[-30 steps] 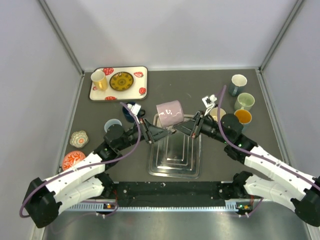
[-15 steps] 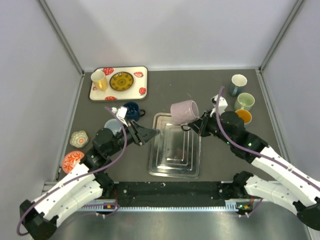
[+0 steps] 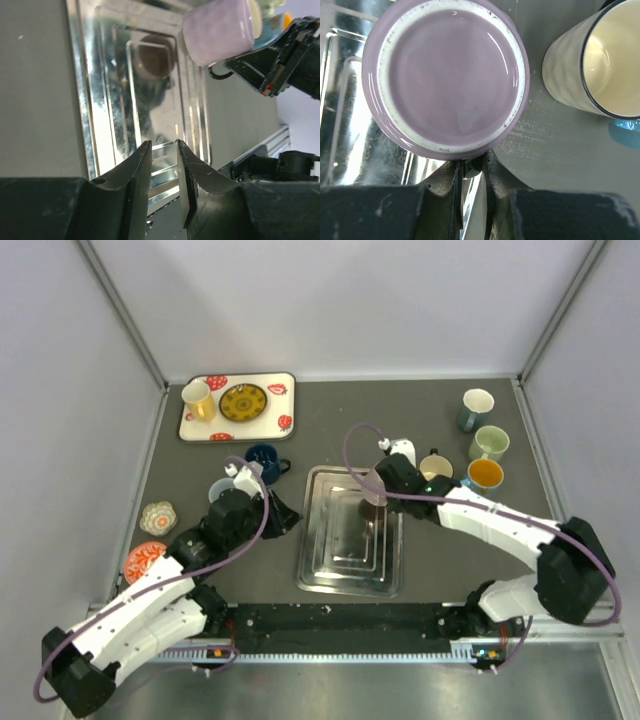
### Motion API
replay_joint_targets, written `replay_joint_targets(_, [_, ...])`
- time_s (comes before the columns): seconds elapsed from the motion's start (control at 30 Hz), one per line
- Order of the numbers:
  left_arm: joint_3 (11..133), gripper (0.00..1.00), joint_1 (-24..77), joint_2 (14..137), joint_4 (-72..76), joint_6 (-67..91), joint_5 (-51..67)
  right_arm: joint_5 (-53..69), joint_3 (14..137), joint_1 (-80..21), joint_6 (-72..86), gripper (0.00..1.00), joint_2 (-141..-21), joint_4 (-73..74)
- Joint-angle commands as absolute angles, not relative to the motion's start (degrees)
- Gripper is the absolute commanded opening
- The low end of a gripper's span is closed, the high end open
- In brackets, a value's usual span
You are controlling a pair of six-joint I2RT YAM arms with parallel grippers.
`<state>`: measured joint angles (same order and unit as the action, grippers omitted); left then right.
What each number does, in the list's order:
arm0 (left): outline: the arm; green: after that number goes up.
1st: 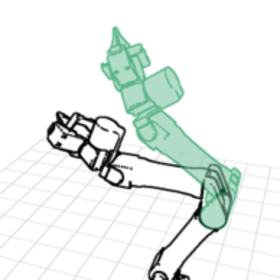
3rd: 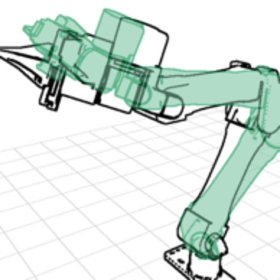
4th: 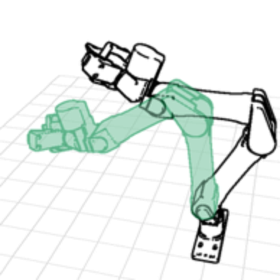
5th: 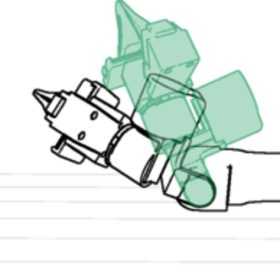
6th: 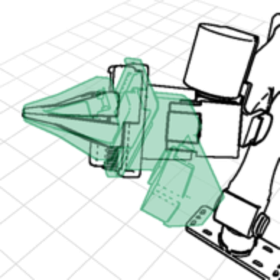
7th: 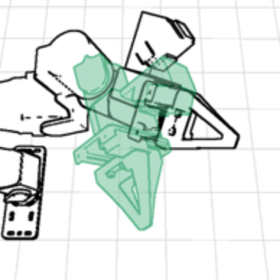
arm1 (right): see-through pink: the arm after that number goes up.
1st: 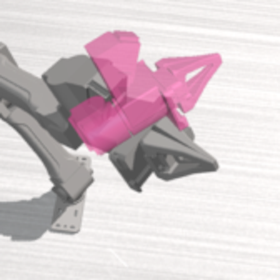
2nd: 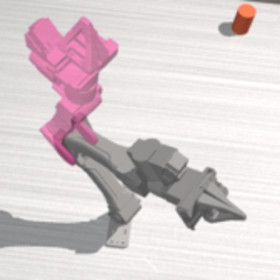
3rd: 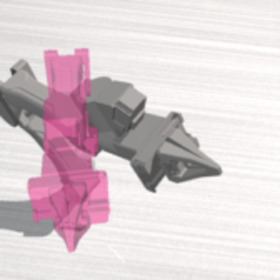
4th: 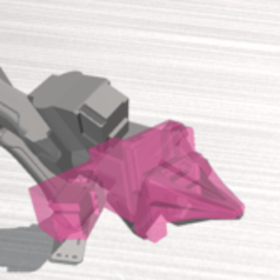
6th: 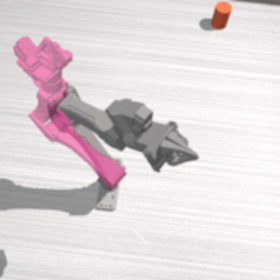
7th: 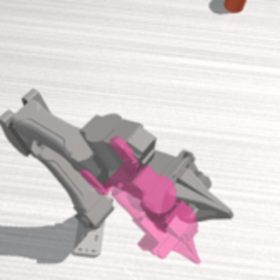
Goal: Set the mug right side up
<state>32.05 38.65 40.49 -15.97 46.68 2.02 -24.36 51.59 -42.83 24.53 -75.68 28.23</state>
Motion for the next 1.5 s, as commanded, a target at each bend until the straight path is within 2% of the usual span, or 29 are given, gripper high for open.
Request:
replay_joint_targets(0.0, [32.4,0.31,38.5,42.6,-18.5,45.3,0.7,-27.2,57.3,-42.7,22.9,0.0,-80.3,21.5])
replay_joint_targets(0.33, [31.2,0.31,38.5,43.6,-18.2,44.6,0.6,-28.9,59.4,-42.5,21.3,0.0,-88.8,20.6])
replay_joint_targets(0.9, [31.8,0.33,38.5,45.7,-18.5,43.2,0.6,-32.1,60.6,-41.8,19.9,0.0,-94.8,24.1])
replay_joint_targets(0.97, [31.7,0.34,38.5,45.5,-19.0,43.1,0.5,-32.0,60.6,-41.8,20.0,0.13,-94.7,24.6])
replay_joint_targets(1.0, [31.8,0.34,38.5,45.3,-19.2,43.1,0.5,-31.9,60.5,-41.8,20.4,0.26,-94.0,24.8])
replay_joint_targets(1.07, [31.8,0.35,38.5,45.2,-19.2,42.9,0.5,-31.8,60.2,-42.0,20.6,0.34,-92.8,24.9])
replay_joint_targets(1.1, [31.8,0.36,38.5,45.2,-19.3,42.7,0.4,-31.9,60.1,-42.2,20.7,0.42,-92.2,24.9])
replay_joint_targets(1.17, [31.9,0.37,38.5,45.2,-19.4,42.6,0.5,-32.0,60.3,-42.7,20.7,0.48,-90.4,25.0])
replay_joint_targets(1.27, [32.1,0.38,38.5,45.3,-19.4,42.4,0.5,-32.1,61.5,-43.3,20.9,0.52,-87.8,26.1])
replay_joint_targets(1.33, [32.3,0.39,38.5,45.2,-19.5,42.2,0.4,-31.9,63.2,-43.9,21.5,0.53,-85.7,28.1])
replay_joint_targets(1.47, [33.4,0.44,38.4,44.5,-21.2,42.3,-3.8,-35.0,66.6,-43.9,22.8,0.55,-73.7,34.0])
